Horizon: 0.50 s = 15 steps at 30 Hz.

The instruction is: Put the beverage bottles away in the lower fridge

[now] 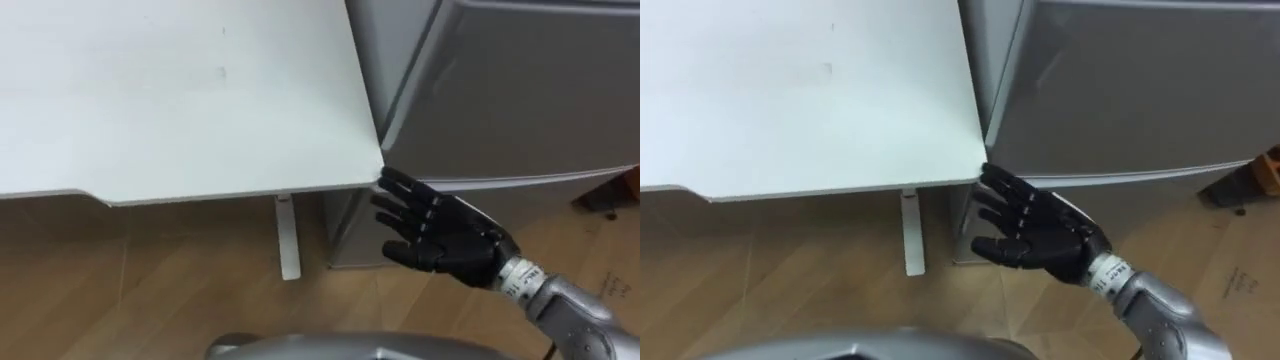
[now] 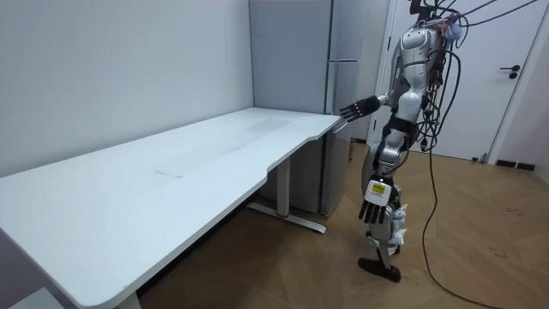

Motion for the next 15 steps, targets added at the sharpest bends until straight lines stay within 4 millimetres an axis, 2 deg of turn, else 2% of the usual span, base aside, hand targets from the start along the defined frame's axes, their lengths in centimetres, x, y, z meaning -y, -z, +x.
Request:
stream_targets([
  [4,-2.8,-0.1,0.3,0.027,-0.048,0.166,0.00,0.5,0.2,1.2,0.015,0.033,-0.011,0.00,0.65,1.82,0.01,0.00,0.00,-0.18,-0.02,0.02,0.00,-0.01,0.07,-0.22,0.01,0.10,-0.06,0.03],
  [8,-3.9,-0.2,0.3,0.032,-0.113,0.214,0.00,1.1,0.4,1.2,0.007,0.044,-0.026,0.00,2.45,2.82,-0.01,0.00,0.01,-0.27,-0.12,-0.12,0.01,0.02,0.06,-0.59,0.00,0.31,-0.22,0.04],
  [11,-3.9,-0.1,0.1,0.023,-0.129,0.224,0.00,1.1,0.4,0.8,-0.011,0.030,-0.028,0.00,3.07,2.29,0.04,0.01,0.02,-0.64,-0.12,-0.23,0.00,0.09,0.26,-1.55,-0.05,0.31,-0.28,0.12],
  [15,-3.2,1.1,-1.0,-0.023,-0.170,0.160,0.00,1.2,0.4,0.4,-0.020,0.026,-0.015,0.00,2.77,0.54,0.03,0.01,0.01,-1.69,-0.13,-0.22,-0.01,0.32,0.73,-1.82,-0.20,0.12,-0.26,0.13],
])
